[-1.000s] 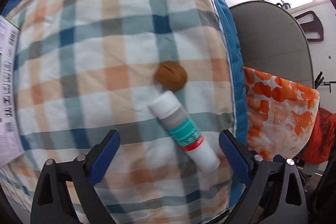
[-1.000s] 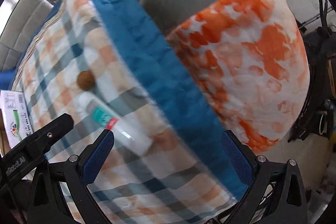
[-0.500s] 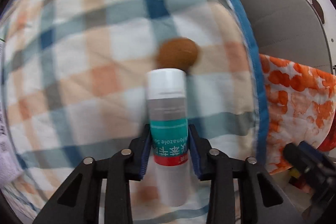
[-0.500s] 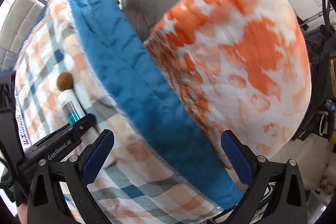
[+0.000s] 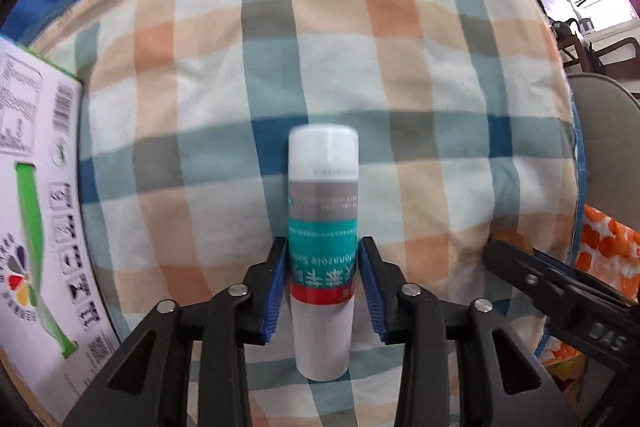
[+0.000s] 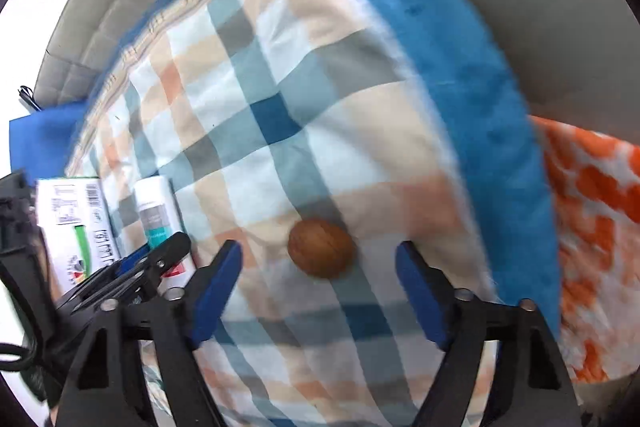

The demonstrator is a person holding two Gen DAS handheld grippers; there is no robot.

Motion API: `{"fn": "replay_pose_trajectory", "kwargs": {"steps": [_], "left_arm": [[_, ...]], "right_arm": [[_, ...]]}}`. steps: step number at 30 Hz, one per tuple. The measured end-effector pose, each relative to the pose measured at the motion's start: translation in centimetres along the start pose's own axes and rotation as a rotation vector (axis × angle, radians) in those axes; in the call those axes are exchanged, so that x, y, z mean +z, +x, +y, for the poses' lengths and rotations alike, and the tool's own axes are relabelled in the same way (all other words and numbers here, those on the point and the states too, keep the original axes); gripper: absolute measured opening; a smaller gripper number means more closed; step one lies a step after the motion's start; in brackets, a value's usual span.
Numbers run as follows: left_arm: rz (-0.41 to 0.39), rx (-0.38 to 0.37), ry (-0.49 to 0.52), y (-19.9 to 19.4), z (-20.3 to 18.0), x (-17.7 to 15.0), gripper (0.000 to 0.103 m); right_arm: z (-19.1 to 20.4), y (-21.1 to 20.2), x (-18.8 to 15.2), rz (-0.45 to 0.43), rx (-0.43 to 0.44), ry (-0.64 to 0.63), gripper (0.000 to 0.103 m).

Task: Organize rigid objects
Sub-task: 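Grasp the white-teal tube with the left tool while the right tool grasps the walnut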

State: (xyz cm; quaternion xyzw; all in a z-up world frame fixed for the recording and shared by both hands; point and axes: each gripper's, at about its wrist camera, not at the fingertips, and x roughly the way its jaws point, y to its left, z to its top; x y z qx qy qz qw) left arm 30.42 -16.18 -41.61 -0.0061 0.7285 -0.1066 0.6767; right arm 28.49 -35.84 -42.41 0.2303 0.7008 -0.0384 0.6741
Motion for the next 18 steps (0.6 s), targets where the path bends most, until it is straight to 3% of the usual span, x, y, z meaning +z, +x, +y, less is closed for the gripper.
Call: {"fn": "replay_pose_trajectory", "kwargs": {"steps": [1,5,6,9,13,18], "left_arm": [[0.02,-0.014,-0.005,0.5,0.1,-0.2,0.038],[-0.014,-0.011,0.001,0.7,0.3,-0.9,0.037],[-0.019,0.005,0.011,0.7,0.2,-1.0,0.029],[-0.021,0.018,0.022,0.6,0.0,-1.5,0.03],[-0.033,0.011,0.029,-0.4,-0.4,-1.3,0.03],[-0.074,-0.023,0.031,-3.1,0.3,-1.7,0.03]], "right_arm": [[0.3,1.0,0.3,0.027,-0.012,0.003,0.068],[0.8,2.8,0.2,0.045,-0.036,0.006,0.066],[0.9,2.8,0.2,0.043,-0.041,0.009,0.064],[1.1,2.8,0.2,0.044,-0.102,0.008,0.043],[1.0,2.5,0.1,0.056,-0.114,-0.015,0.042],[0.5,1.1,-1.1,0.057,-0.058,0.0,0.042]]}}
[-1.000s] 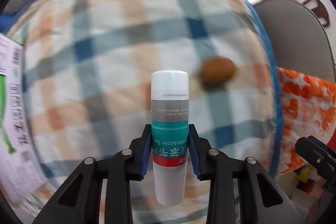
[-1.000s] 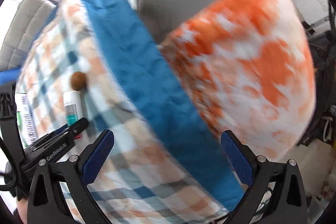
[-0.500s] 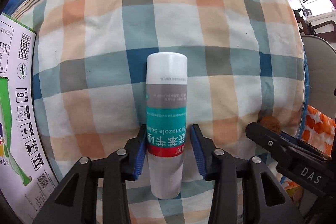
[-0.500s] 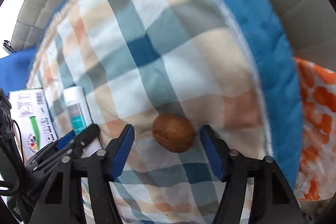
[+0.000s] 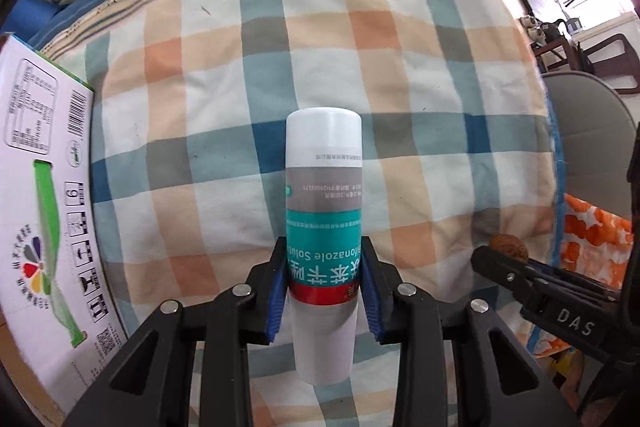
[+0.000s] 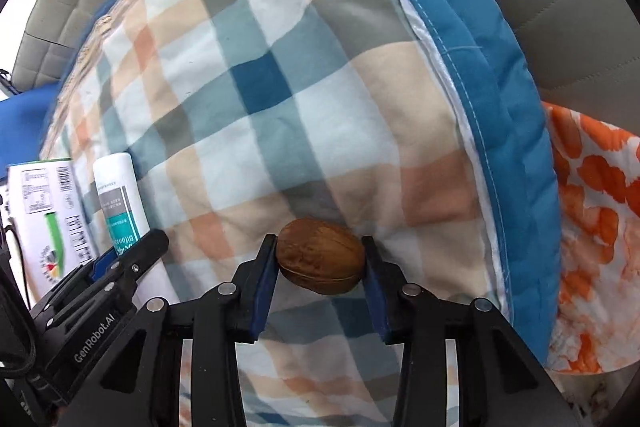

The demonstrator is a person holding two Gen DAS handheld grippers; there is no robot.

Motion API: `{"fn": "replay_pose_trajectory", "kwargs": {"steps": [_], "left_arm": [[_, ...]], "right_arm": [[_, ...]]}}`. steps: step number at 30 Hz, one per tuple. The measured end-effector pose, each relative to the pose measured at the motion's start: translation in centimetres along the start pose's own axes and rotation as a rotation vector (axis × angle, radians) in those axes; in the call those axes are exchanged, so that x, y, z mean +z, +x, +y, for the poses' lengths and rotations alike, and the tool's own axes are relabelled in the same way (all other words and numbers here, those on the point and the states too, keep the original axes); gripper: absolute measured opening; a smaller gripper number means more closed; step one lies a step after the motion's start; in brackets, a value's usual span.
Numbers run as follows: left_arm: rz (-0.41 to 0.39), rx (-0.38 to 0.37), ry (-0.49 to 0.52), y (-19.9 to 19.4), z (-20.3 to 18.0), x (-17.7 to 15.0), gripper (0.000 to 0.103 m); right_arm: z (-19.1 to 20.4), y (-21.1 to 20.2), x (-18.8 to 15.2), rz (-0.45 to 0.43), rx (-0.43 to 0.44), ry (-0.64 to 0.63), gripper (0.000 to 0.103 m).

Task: Organize rigid objects
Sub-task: 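Grasp the white-teal tube with the left tool while the right tool grasps the walnut, then carry the tube and walnut into the box and open both tools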

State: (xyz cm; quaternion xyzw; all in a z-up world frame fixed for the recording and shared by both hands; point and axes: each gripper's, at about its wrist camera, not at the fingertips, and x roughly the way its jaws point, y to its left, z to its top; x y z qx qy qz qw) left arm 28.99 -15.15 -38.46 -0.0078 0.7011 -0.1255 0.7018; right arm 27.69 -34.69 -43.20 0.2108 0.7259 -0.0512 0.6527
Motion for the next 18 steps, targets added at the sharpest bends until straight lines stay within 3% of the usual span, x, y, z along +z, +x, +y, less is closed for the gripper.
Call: {"fn": "replay_pose_trajectory", "kwargs": {"steps": [10,18], "left_arm": [[-0.129,-0.091,-0.012,-8.4,4.5,-2.9,0.03],[-0.258,-0.126,-0.03,-16.5,9.2,-3.8,0.03]], "right_arm": [[3.4,-4.0,-2.6,-0.042,0.044,-0.08,0.042],[9.9,-9.0,-6.0,-0.094,0.122,-0.168,0.042]]}}
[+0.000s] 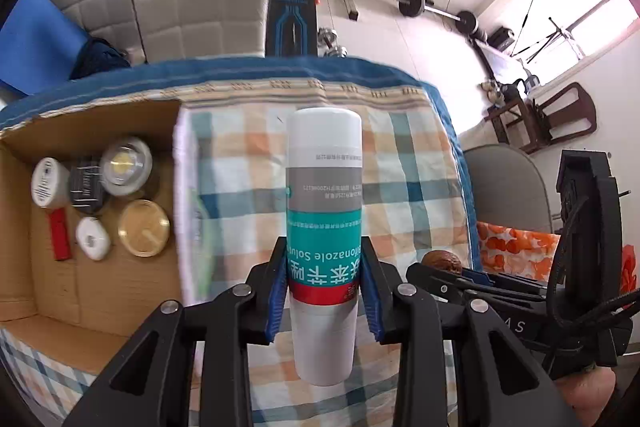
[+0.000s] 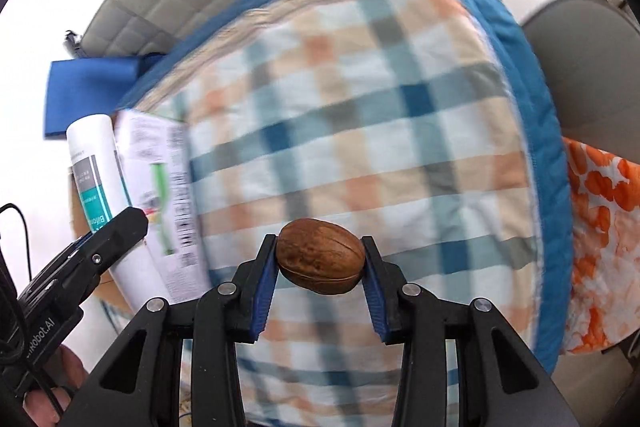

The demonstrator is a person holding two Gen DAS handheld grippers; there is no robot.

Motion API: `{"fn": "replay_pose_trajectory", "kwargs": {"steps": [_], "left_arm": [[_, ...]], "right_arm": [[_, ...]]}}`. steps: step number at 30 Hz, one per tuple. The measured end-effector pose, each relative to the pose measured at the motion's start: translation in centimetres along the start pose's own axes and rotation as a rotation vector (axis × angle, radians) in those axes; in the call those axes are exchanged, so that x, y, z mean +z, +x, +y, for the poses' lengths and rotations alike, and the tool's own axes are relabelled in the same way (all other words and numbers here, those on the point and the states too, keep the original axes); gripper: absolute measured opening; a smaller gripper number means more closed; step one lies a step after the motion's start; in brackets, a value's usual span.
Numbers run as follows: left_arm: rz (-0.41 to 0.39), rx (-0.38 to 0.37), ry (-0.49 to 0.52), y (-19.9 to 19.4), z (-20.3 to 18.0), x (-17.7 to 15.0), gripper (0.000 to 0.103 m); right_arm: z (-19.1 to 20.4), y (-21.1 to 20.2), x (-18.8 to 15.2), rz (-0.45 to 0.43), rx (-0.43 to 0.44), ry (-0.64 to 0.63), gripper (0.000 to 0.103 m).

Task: Organize rigid objects
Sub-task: 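Carry the tube and walnut into the box and open both tools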

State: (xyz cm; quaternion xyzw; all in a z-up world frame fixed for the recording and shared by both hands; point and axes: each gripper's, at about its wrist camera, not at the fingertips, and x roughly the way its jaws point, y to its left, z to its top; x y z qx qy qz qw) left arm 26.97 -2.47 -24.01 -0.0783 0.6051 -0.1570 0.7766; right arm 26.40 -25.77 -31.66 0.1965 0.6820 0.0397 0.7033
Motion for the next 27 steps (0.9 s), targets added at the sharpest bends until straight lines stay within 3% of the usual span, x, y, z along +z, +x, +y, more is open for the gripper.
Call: {"fn": "replay_pose_trajectory", "kwargs": {"steps": [6,12,18,27], "left_arm": [[-0.077,0.033,-0.032,-6.5,7.1,-0.9,0.03],[-0.091,0.088,-0.059,-9.0,14.4,-2.6,0.03],[-0.056,0.118,-0.095,-8.6,21.5,-4.1,0.03],[0.047,0.153,-0.11,-4.0,28.3,-5.0,0.03]], "right_arm": [[8.9,-2.2,-1.6,-0.028,0.066,-0.076,0.042],[18.3,-0.6,-4.4,-0.027,0.078,-0.155,0.042],[24.5,4.2,-6.5,0.017,0.058,-0.173,0.042],[28.6,12.7,-7.4,0.086,-0.026,-0.164,0.042]]}}
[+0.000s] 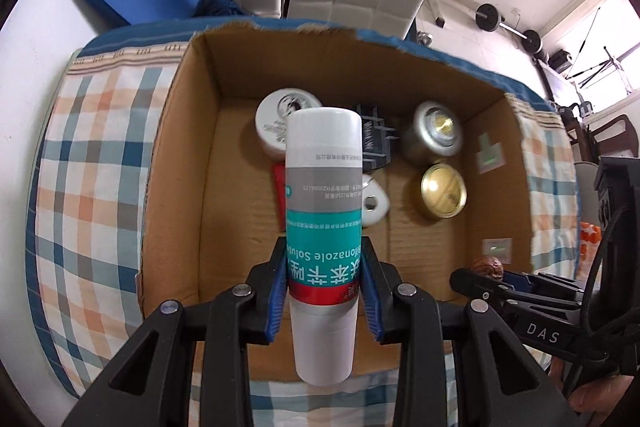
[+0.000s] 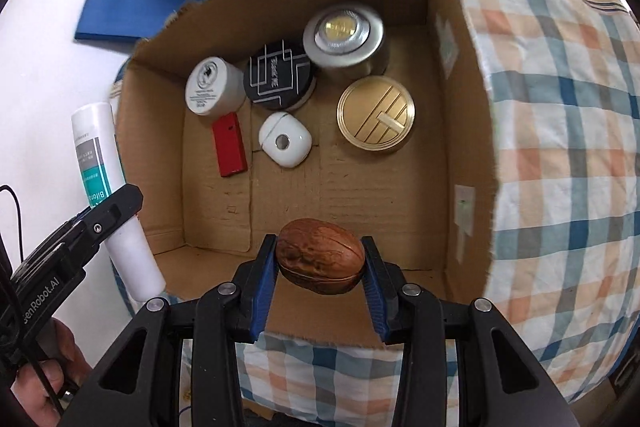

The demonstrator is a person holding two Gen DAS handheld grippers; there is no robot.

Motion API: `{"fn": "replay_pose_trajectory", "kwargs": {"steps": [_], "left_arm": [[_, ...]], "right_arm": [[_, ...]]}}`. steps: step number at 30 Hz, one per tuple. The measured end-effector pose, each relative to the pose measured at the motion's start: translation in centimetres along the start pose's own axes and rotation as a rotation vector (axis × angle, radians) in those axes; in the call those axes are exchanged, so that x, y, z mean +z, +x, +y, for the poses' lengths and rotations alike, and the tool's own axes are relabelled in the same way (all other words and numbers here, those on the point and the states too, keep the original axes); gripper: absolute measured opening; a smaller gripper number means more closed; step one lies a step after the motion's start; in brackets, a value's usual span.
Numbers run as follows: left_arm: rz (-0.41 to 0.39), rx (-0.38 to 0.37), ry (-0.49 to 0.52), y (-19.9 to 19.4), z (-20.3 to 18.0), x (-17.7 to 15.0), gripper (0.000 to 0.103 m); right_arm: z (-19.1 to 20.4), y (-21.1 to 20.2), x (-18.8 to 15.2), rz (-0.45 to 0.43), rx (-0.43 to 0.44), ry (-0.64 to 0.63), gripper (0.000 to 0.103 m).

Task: Organize rigid objects
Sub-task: 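Carry the tube and walnut into the box and open both tools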

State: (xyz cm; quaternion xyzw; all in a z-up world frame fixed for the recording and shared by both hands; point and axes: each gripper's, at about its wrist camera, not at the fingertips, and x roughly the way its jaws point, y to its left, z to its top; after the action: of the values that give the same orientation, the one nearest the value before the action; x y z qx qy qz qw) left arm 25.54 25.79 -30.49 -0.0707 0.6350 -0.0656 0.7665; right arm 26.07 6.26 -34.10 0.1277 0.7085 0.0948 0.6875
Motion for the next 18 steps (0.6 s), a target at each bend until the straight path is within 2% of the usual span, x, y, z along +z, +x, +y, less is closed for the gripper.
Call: {"fn": "replay_pose_trajectory", "kwargs": {"steps": [8,18], "left_arm": [[0.101,0.068,0.008,6.1,2.5,0.7,0.03],[0.183,0.094,-0.01,9.7,3.8,0.3,0.03]], "right_arm": [[1.4,5.2,1.2,0.024,-0.132,-0.036,0.042],[2.7,9.0,2.8,0.039,-0.261,-0.092,0.042]]}}
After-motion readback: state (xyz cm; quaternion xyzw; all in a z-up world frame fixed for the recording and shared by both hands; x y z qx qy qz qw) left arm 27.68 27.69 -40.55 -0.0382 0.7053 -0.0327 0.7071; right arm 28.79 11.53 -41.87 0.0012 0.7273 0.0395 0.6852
